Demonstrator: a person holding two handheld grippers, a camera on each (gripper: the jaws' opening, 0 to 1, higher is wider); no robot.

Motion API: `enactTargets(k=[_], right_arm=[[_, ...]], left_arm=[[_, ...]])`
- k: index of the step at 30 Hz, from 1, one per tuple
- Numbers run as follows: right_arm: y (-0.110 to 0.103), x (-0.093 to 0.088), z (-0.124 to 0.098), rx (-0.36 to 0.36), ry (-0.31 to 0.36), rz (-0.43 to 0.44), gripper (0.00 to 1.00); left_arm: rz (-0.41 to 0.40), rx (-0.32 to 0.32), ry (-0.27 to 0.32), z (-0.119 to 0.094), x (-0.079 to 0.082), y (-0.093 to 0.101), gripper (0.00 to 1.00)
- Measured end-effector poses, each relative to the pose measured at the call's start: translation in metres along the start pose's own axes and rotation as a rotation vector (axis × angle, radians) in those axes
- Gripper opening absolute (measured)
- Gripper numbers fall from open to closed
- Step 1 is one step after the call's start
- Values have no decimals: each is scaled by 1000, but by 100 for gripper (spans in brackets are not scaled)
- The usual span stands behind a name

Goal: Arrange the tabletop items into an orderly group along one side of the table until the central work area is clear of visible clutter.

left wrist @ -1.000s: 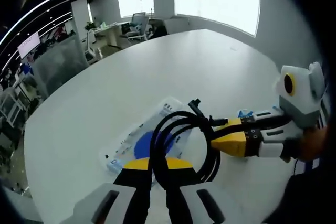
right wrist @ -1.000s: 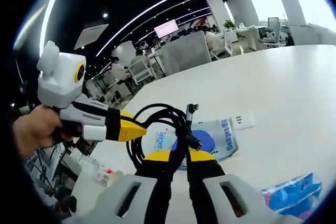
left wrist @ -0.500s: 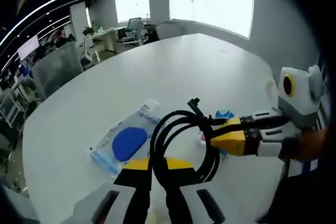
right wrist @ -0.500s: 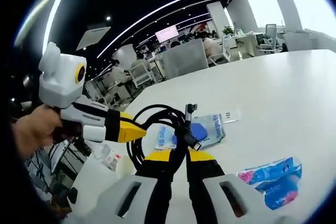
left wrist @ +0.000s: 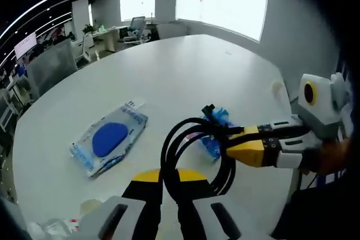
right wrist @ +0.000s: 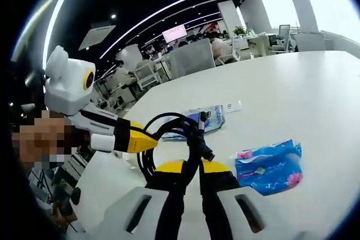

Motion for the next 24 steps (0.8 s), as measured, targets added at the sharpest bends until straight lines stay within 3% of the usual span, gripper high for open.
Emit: enactTargets(k=[11, 15, 18, 24], right_arm=[[17, -35, -27, -31, -37, -8, 4], [21, -41, -30, -35, -45, -3, 4], [32, -58, -40, -55, -68, 1, 4], [43, -75, -50, -71, -92, 21, 4]], left_arm=[[-17, -42, -18, 12, -25, 42, 6], [-23, -50, -22, 15, -29, 48, 6], [-29, -72, -40, 23, -40, 65, 6], [-38, -97, -65, 37, -51, 82, 6]])
Point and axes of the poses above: the point that each gripper's makers call its tool centre point, and the gripper's own axes: z roughly forward along the fingers, y roughly to its right, x roughly out of its top, the point moved 3 cm from there along -z, roughly backward along the fingers, and after that the axes turned 1 degree about -y, right-handed, at the moved point
